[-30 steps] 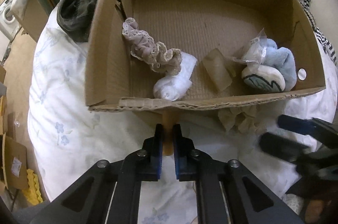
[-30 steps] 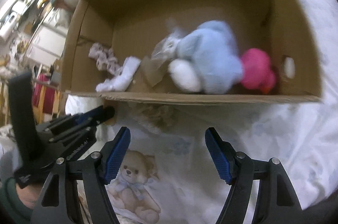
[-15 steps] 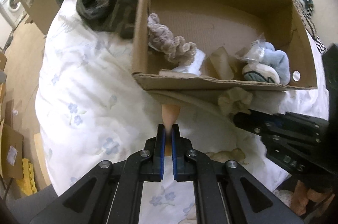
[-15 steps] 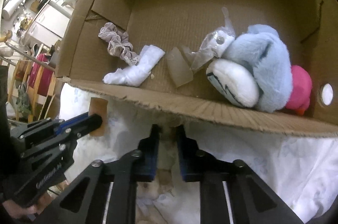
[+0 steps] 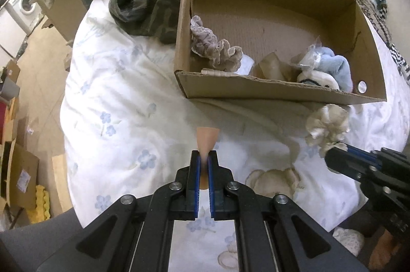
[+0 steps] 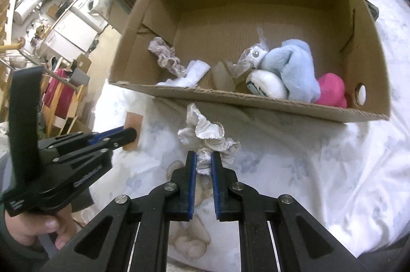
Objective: Organize soft objects
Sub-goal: 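Carry the tissue and scrunchie over the box with both tools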
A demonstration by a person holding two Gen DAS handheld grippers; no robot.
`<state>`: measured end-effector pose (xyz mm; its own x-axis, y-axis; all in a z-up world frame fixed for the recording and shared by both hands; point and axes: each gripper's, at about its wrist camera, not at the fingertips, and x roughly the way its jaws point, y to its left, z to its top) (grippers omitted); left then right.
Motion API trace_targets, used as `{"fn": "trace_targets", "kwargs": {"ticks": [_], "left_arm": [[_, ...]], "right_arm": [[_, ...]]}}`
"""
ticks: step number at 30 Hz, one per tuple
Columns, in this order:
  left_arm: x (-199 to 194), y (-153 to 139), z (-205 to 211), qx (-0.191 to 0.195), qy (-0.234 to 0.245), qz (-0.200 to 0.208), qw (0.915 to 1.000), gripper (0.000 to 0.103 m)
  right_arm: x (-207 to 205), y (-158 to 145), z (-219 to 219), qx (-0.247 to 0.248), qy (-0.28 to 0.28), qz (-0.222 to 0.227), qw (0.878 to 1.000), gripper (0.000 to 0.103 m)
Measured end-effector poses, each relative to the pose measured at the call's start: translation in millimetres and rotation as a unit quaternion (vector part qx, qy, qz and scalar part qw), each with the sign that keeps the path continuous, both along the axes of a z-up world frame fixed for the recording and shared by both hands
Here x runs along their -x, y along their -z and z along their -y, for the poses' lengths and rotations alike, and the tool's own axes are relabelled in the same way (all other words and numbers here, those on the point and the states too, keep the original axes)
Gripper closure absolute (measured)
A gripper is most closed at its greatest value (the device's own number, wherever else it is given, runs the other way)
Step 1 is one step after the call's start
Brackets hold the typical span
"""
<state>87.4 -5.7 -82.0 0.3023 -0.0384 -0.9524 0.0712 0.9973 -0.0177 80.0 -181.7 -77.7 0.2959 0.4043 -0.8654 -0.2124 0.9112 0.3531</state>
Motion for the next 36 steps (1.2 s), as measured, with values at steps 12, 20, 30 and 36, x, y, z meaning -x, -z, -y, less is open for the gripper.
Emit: {"fn": "trace_targets", "kwargs": {"ticks": [12, 20, 30, 36], "left_arm": [[14.6, -18.1, 15.4, -0.022, 0.005, 0.023, 0.9995, 0.097], [10.5, -62.0, 3.4, 0.006, -0.029, 0.069, 0.9972, 0.097], [-28.0, -113.3, 6.4, 0.031, -0.031, 0.121, 0.9917, 0.097], [-61.1, -123.5, 11.1, 0.034, -0.019, 0.141, 0.9893, 0.097]], "right_arm": [[18.9, -18.1, 3.7, -0.021, 0.008, 0.016, 1.000, 0.090], [18.6, -47.2, 27.7, -0.047, 0.035, 0.031, 0.998, 0.090], [-9.8, -96.9, 63.8, -0.079, 0.069, 0.108, 0.989, 0.090], [-40.2, -99.3, 71.9, -0.068, 0.077, 0.126, 0.987, 0.090]]}}
